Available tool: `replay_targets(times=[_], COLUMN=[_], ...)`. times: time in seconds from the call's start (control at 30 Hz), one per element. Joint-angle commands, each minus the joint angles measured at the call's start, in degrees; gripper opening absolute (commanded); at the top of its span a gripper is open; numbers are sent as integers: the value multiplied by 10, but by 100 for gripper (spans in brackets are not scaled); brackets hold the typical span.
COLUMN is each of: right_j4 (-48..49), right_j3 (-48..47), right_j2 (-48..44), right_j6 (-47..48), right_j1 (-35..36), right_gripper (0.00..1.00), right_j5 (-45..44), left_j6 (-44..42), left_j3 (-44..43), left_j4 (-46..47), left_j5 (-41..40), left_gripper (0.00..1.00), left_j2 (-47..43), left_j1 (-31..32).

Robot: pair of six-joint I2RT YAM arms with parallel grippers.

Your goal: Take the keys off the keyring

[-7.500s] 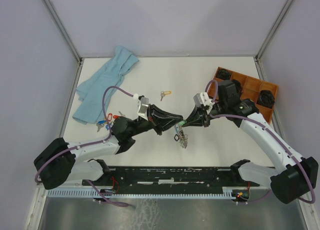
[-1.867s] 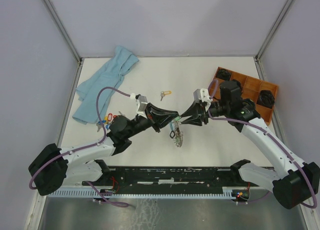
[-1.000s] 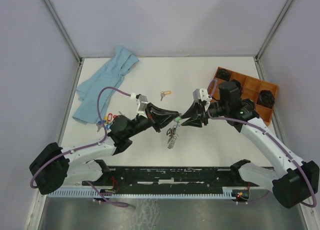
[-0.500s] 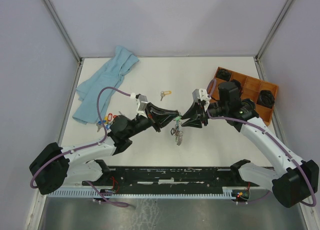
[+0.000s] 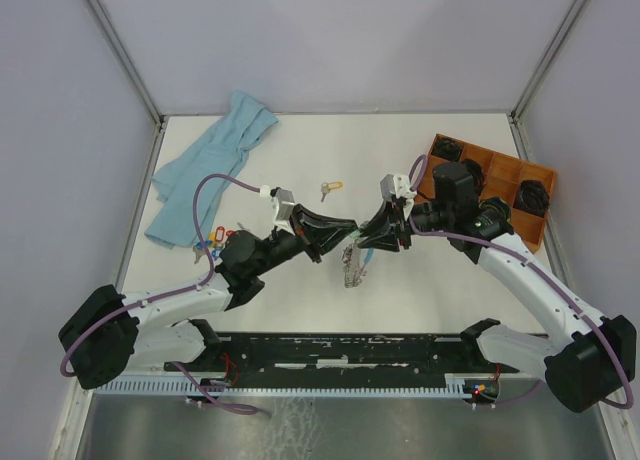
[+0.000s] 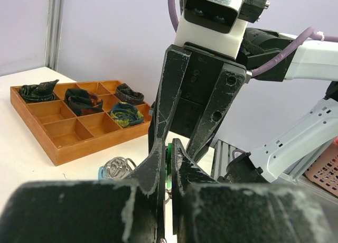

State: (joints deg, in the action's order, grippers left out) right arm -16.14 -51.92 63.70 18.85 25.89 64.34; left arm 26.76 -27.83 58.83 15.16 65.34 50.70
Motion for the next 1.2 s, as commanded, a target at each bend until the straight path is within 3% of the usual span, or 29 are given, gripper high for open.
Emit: replay_targets(times=[0.0,0.5,1.17], right_j4=[24,-3,72], right_j3=[-4,-15,3], right_j2=[-2,-6,-10], right_j6=[-10,3,-88], right_j1=[3,0,11], right_gripper=[35,38,41], right_j5=[-20,-25,-40], left_j6=[17,11,24], left_j3=[-19,-5,-11], left_j4=[55,43,49], left_j5=[-12,-42,-66], left_gripper=[3,3,3], left_j2=[-11,-32,-14], left_j1=[-2,-2,-2])
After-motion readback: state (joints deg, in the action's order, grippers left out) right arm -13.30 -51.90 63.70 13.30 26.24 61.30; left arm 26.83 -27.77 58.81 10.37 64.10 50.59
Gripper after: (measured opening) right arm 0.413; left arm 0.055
